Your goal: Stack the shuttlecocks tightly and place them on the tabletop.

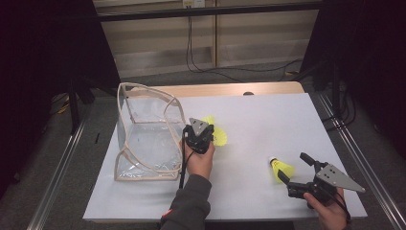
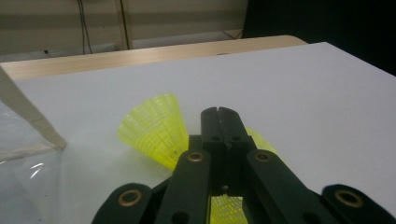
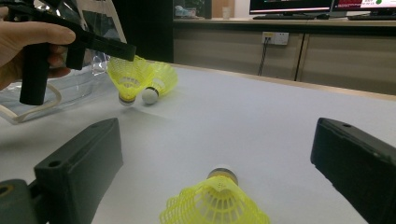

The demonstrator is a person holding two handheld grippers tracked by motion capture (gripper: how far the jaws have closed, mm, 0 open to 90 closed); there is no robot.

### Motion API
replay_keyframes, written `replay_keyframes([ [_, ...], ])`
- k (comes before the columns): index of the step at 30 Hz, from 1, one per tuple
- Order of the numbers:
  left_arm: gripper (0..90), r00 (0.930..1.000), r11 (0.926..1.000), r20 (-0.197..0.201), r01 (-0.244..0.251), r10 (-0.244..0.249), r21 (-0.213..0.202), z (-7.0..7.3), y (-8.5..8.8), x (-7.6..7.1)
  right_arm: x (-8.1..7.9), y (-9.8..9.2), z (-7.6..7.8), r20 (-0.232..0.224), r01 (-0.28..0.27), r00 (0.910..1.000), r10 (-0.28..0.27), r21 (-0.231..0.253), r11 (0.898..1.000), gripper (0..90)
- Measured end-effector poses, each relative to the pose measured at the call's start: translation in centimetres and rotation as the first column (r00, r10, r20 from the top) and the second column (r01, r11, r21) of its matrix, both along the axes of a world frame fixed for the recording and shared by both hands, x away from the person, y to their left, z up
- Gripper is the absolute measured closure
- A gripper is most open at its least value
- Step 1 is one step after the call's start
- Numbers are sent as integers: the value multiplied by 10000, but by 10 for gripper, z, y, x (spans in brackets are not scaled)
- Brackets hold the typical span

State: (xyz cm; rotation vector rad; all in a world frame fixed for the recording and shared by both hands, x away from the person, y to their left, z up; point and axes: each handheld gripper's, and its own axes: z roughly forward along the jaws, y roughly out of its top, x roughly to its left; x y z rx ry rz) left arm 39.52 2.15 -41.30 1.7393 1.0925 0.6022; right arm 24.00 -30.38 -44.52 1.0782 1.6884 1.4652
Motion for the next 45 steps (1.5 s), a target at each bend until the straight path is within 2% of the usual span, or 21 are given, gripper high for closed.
replay_keyframes([
  [5,900,9998,9995,-28,-215,216,240,-1,1,1,0,0,0,3,-5,10000,5,6,10000,15],
  [9,900,9999,9992,-59,-137,139,378,-5,-1,3,0,0,0,17,-20,10000,20,3,10000,15],
  [11,900,9999,9997,-65,-108,109,220,-5,-2,4,0,0,0,2,-19,10000,19,11,10000,15],
  [12,898,10000,10000,-54,11,-11,13,-7,-3,6,0,0,0,5,-18,10000,18,7,10000,15],
  [14,889,9998,9998,-105,175,-175,-63,-8,-6,7,0,0,0,12,-24,10000,24,11,10000,15],
  [16,863,9987,9983,-261,433,-443,-377,-10,-9,9,0,0,0,16,-26,10000,26,11,10000,16],
  [17,855,9988,9986,-229,430,-437,-309,-11,-9,9,0,-1,0,11,-30,10000,30,2,10000,15],
  [19,848,9972,9966,-350,637,-656,-523,-13,-11,10,0,-1,0,1,-50,10000,50,-1,10000,15],
  [25,823,9962,9954,-443,719,-748,-628,-17,-17,12,0,0,0,2,-64,10000,64,24,10000,16],
  [31,728,9960,9936,-469,713,-756,-877,-18,-17,14,0,-1,0,4,-58,10000,58,4,10000,16],
  [35,718,9957,9946,-540,716,-758,-758,-19,-16,14,0,-1,0,23,-59,10000,59,1,10000,16],
  [37,707,9951,9932,-568,755,-807,-882,-19,-16,15,0,-1,0,14,-70,10000,70,17,10000,16],
  [40,672,9948,9936,-606,764,-816,-837,-20,-17,15,0,-1,0,13,-61,10000,61,3,10000,16],
  [45,677,9931,9925,-747,838,-905,-888,-21,-18,15,0,-1,0,6,-54,10000,54,-5,10000,17],
])
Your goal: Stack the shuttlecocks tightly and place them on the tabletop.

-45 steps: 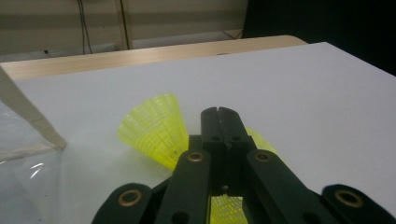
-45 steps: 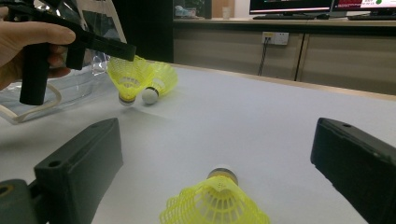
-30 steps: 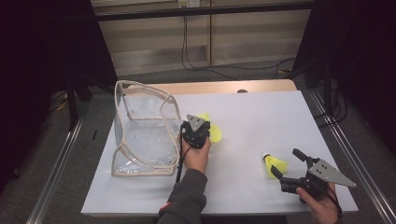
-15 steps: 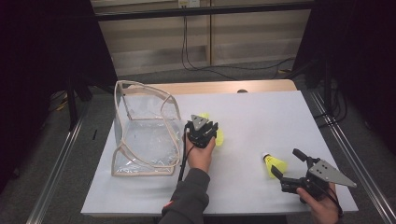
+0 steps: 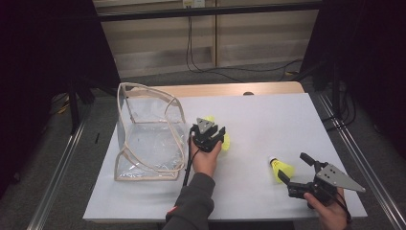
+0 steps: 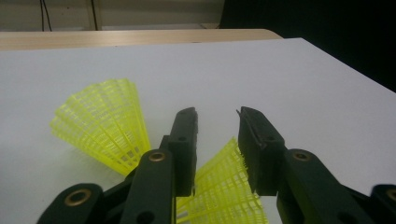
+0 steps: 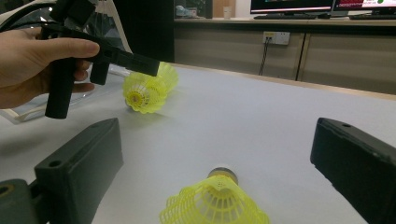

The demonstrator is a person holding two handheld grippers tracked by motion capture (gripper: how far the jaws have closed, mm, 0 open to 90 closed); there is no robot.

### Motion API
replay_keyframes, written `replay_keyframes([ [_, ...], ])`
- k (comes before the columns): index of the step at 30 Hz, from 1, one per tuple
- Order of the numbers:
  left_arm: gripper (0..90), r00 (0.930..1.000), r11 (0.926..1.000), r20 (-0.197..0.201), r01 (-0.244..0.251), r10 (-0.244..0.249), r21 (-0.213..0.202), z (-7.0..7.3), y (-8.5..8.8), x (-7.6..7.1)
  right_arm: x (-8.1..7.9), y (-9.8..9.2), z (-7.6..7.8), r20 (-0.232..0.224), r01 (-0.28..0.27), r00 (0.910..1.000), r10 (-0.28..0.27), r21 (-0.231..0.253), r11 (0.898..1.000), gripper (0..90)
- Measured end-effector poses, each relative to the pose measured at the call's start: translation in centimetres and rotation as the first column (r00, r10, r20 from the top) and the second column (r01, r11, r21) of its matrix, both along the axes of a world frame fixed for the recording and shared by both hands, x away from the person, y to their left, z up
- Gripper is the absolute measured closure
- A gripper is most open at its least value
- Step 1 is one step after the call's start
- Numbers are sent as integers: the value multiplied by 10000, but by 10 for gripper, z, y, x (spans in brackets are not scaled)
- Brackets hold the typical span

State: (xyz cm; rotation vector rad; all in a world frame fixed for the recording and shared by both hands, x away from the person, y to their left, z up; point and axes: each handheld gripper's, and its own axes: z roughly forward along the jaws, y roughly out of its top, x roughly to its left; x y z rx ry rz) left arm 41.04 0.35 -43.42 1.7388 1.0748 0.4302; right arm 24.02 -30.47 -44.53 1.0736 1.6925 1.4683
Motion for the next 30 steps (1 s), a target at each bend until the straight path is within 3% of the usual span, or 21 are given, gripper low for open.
replay_keyframes([
  [10,732,9999,9994,-60,-100,102,334,1,2,-2,0,0,0,28,-15,10000,15,8,10000,17],
  [20,844,9965,9936,478,-731,691,867,10,14,-5,0,0,0,19,-6,10000,6,10,10000,17],
  [30,860,9915,9875,776,-1127,1045,1101,14,20,-7,0,0,0,33,-13,10000,13,4,10000,17],
])
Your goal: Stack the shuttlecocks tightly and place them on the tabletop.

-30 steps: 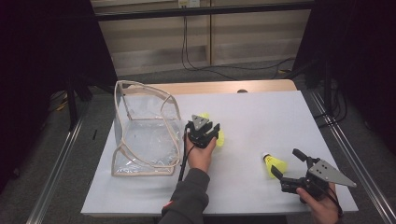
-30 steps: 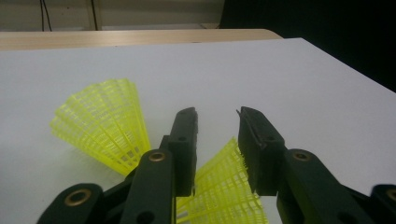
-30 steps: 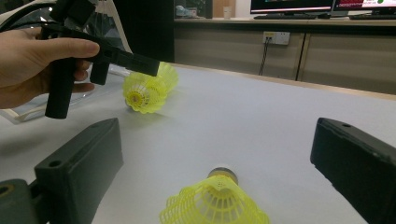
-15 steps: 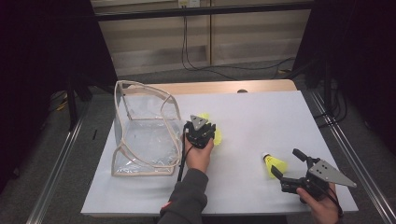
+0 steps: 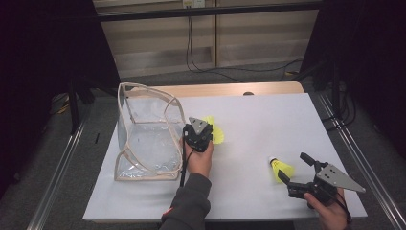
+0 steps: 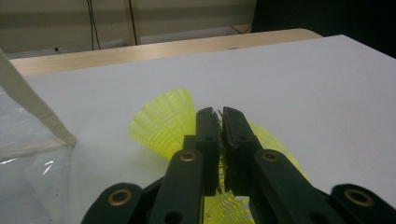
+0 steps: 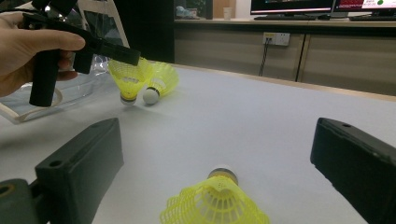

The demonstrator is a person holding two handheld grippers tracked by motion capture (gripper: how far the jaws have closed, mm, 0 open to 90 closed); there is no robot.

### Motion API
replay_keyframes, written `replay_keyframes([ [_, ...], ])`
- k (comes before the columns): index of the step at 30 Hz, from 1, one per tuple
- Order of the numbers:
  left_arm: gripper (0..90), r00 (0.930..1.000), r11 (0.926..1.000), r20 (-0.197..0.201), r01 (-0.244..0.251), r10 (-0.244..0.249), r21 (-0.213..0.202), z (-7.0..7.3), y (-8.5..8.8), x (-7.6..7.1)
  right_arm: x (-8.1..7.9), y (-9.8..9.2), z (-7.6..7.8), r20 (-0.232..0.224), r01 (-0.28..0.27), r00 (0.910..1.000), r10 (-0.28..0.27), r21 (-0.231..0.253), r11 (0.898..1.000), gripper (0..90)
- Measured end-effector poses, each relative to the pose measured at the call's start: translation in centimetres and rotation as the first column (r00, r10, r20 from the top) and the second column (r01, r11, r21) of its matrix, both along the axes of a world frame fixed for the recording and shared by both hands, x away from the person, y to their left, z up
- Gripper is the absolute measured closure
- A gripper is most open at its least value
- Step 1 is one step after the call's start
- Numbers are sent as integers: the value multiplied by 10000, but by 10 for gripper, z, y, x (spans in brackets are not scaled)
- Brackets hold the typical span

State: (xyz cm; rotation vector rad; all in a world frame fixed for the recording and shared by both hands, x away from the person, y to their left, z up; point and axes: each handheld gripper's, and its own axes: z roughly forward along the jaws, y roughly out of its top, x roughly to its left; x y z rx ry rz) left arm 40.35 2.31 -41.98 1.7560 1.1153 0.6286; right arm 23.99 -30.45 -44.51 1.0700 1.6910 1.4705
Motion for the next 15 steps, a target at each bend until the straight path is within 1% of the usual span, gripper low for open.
replay_keyframes([
  [2,860,10000,9999,29,-82,82,117,1,2,0,0,0,0,9,2,10000,-2,-13,10000,17],
  [4,860,9998,9998,77,-157,156,131,1,3,0,0,0,0,11,-1,10000,1,-19,10000,17],
  [5,860,9997,9994,108,-234,231,274,2,4,0,0,0,0,7,-3,10000,3,-22,10000,17],
  [7,861,9995,9992,118,-312,309,263,2,4,0,0,0,0,3,-3,10000,3,-27,10000,17],
  [10,862,9988,9981,148,-474,469,391,1,5,1,0,0,0,0,1,10000,-1,-15,10000,18],
  [15,862,9982,9950,122,-590,582,808,-2,3,2,0,0,0,17,-3,10000,4,-19,10000,18],
])
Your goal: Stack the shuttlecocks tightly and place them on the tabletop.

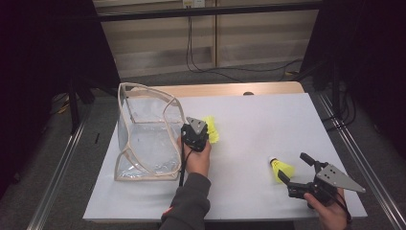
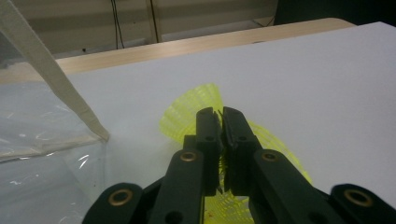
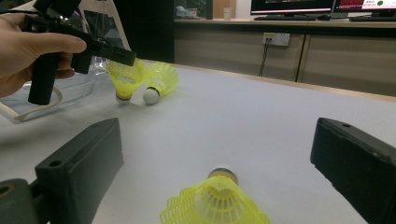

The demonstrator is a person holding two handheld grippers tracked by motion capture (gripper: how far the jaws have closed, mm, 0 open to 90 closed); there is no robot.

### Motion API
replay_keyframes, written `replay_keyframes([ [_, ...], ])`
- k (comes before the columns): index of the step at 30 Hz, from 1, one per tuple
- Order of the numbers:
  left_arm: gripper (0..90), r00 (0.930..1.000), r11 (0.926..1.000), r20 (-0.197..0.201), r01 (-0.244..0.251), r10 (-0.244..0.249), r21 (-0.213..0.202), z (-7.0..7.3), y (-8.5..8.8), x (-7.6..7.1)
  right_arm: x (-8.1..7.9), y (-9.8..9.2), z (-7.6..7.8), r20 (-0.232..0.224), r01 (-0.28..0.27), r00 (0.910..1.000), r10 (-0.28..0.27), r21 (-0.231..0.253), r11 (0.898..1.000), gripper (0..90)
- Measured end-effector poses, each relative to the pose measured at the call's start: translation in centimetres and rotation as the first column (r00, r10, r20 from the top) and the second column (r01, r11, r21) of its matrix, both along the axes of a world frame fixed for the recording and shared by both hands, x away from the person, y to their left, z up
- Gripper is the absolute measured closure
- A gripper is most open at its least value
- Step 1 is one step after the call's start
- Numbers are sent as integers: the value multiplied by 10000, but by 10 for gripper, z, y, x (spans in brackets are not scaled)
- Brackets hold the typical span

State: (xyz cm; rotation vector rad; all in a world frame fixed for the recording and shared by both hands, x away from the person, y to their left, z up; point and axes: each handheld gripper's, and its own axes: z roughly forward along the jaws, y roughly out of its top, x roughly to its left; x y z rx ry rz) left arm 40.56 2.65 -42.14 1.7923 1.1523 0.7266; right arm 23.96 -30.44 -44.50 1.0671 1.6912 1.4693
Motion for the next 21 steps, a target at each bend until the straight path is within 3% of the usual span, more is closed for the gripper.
replay_keyframes([
  [7,846,9997,9994,-7,256,-257,-248,-2,-3,2,0,0,0,-6,-4,10000,4,18,10000,18],
  [9,825,9980,9952,-159,591,-606,-781,-3,-5,3,0,0,0,-17,4,10000,-4,-6,10000,18],
  [12,798,9956,9898,-258,867,-901,-1131,-5,-8,4,0,0,0,-19,2,10000,-2,0,10000,18],
  [17,751,9920,9806,-318,1161,-1226,-1580,-8,-11,7,0,0,0,-34,-14,10000,14,11,10000,18],
  [21,724,9918,9782,-375,1135,-1218,-1739,-10,-13,9,0,0,0,-18,-11,10000,11,17,10000,18],
])
